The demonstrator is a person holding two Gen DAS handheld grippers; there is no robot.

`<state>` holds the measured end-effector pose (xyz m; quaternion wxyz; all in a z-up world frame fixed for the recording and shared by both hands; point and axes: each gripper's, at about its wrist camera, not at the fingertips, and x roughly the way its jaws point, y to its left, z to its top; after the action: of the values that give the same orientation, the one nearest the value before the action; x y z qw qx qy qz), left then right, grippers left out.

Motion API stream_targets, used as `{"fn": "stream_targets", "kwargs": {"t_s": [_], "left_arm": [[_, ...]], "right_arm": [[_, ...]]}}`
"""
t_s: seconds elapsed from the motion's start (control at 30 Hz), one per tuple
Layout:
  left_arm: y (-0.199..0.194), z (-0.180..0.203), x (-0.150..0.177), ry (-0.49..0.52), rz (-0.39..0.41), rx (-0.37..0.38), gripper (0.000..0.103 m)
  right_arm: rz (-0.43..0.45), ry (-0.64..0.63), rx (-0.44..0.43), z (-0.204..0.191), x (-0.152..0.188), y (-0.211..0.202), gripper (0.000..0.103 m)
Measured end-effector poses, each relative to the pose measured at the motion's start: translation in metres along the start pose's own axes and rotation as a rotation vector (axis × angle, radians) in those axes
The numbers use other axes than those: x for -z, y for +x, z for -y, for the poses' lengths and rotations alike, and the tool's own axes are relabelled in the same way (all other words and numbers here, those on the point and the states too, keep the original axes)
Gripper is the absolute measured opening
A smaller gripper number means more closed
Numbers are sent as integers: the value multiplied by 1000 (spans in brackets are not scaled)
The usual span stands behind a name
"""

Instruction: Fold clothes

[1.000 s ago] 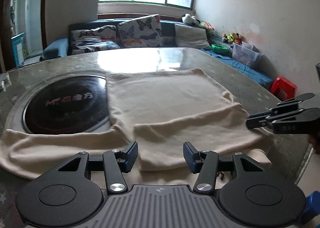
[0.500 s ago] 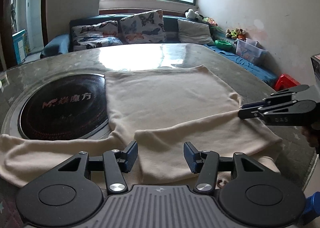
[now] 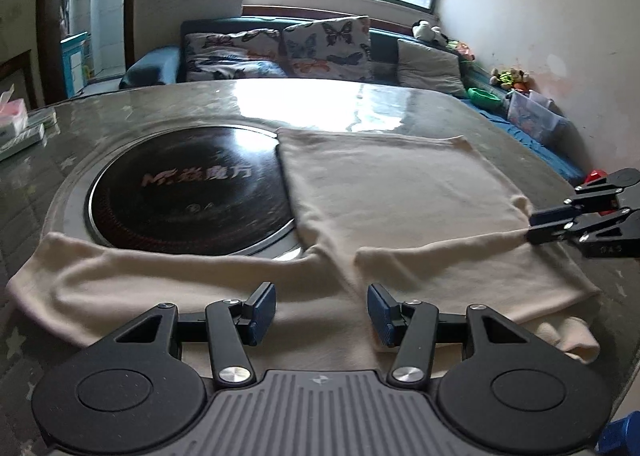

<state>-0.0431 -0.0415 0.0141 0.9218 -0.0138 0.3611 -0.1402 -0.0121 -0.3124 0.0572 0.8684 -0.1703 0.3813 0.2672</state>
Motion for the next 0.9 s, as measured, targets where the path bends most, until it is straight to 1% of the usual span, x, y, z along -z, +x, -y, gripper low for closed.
{"fn": "stream_targets", "kwargs": {"t_s": [0.07, 0.17, 0.27, 0.37, 0.5, 0.57, 0.73, 0.83, 0.9], "left_arm": [[2, -3, 0, -7, -6, -9, 54], [3, -4, 1, -7, -6, -10, 55], [3, -3, 2, 2, -4, -9, 57], [3, -3, 2, 12, -2, -17, 58], [2, -5, 2, 9, -3, -23, 59], [1, -6, 2, 5, -2, -24, 59], [-3, -5, 0, -6, 5, -24, 59], [-15, 5, -4, 15, 48, -3, 59], [-20, 13, -5, 25, 66, 21, 58]], "right_arm": [[-11, -16, -4, 1, -1, -1, 3], [-17, -48, 4, 0, 0, -10, 2], [-22, -49, 12, 3, 4, -19, 2], [-29, -34, 34, 5, 9, -17, 2], [-3, -13, 47, 7, 10, -21, 2], [-17, -7, 61, 6, 12, -18, 2], [-2, 32, 77, 5, 15, -20, 5], [28, 10, 81, -4, 15, -30, 9], [45, 2, 56, -12, 15, -37, 11]]}}
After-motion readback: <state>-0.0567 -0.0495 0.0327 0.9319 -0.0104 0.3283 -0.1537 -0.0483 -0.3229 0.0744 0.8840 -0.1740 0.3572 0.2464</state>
